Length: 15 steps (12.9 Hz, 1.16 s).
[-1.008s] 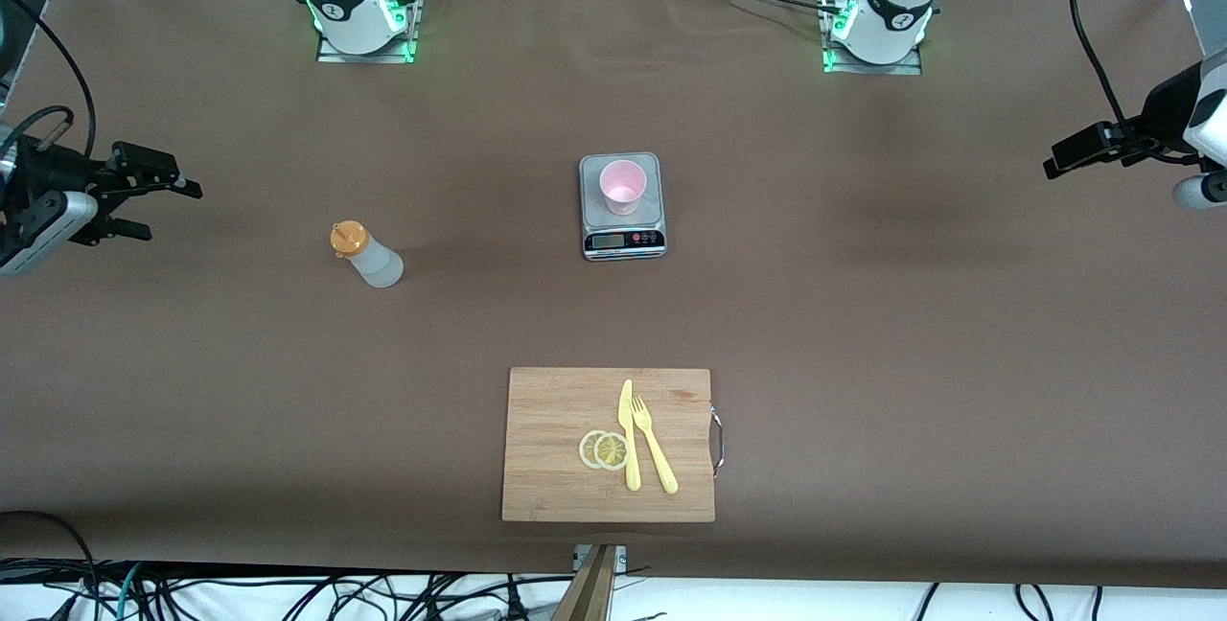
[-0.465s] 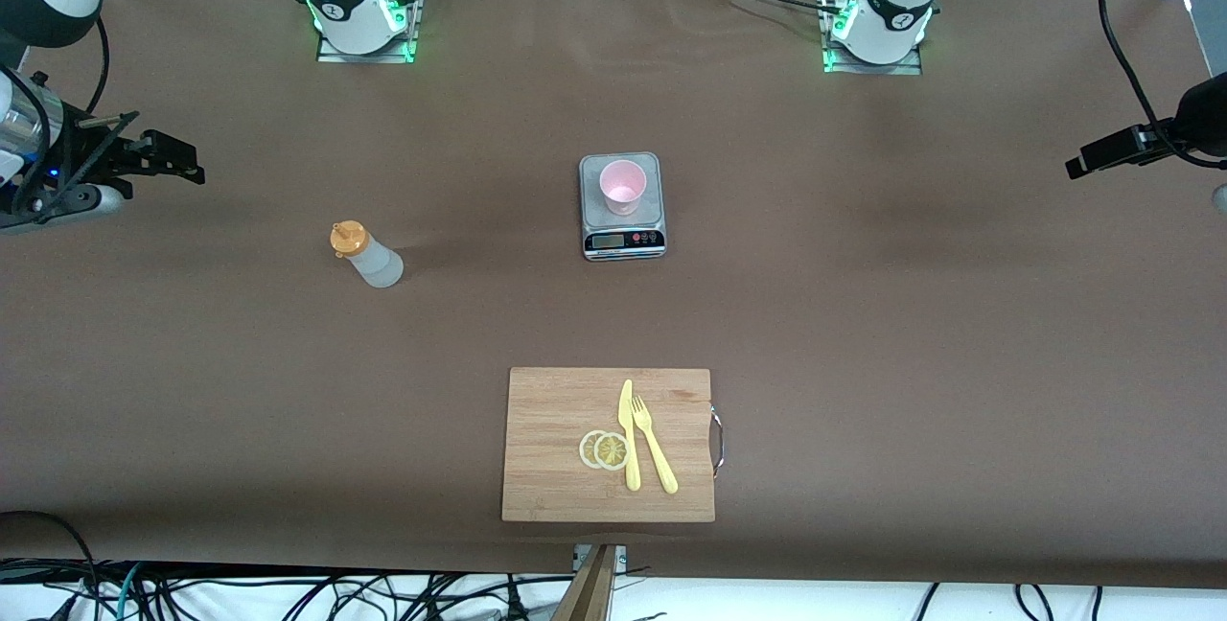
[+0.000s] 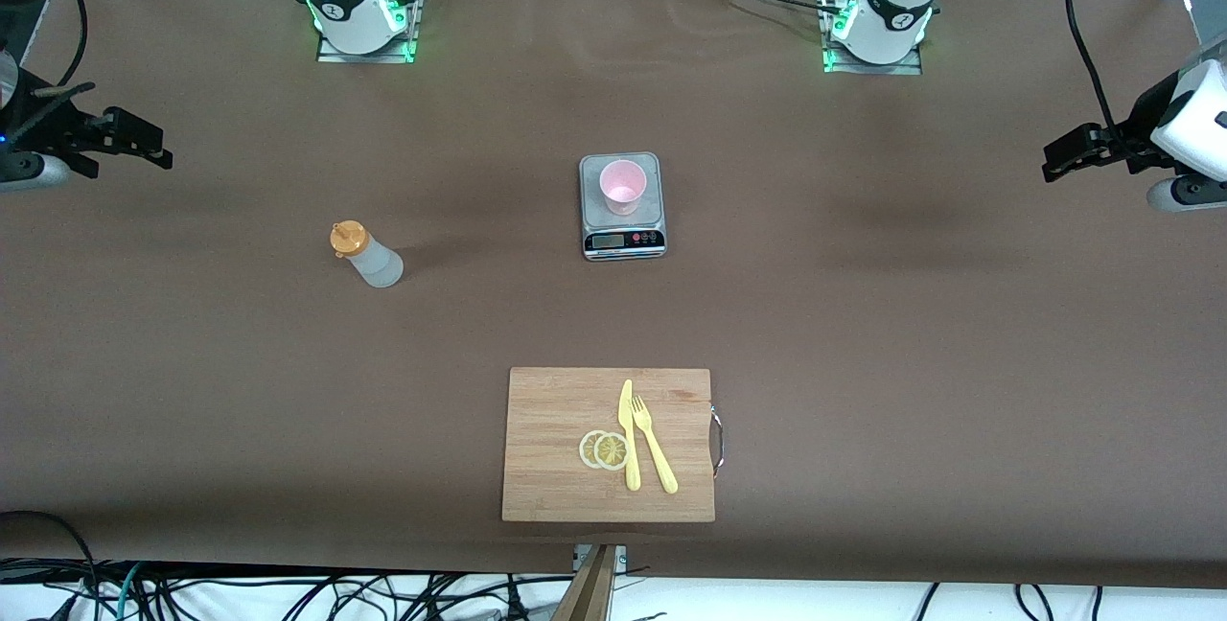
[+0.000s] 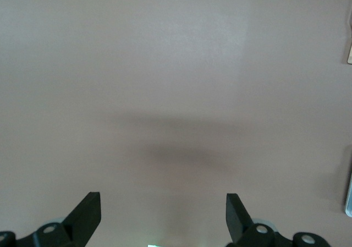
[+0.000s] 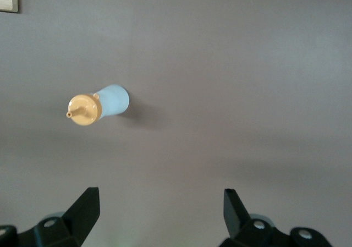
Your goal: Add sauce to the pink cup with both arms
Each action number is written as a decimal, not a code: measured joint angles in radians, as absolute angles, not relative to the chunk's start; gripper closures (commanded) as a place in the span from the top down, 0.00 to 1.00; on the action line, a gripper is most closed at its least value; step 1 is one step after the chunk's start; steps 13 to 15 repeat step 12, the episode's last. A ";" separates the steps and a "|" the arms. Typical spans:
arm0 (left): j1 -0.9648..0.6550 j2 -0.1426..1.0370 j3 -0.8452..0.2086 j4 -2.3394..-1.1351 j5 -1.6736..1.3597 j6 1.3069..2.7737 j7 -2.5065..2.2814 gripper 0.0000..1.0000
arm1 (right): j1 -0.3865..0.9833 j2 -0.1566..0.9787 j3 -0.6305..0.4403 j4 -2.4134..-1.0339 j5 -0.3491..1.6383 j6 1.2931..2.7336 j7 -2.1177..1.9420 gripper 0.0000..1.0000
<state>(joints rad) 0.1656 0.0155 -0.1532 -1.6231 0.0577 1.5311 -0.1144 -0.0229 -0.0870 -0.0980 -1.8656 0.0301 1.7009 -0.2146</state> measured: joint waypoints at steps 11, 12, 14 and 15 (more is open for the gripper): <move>0.224 0.007 -0.134 -1.621 0.058 1.571 -0.047 1.00 | -0.011 -0.055 -0.036 -1.783 0.027 1.711 -0.050 1.00; 0.226 0.007 -0.134 -1.621 0.057 1.571 -0.046 1.00 | -0.004 -0.037 -0.036 -1.758 0.026 1.701 -0.050 1.00; 0.226 0.007 -0.134 -1.621 0.057 1.571 -0.046 1.00 | -0.004 -0.037 -0.036 -1.758 0.026 1.701 -0.050 1.00; 0.226 0.007 -0.134 -1.621 0.057 1.571 -0.046 1.00 | -0.004 -0.037 -0.036 -1.758 0.026 1.701 -0.050 1.00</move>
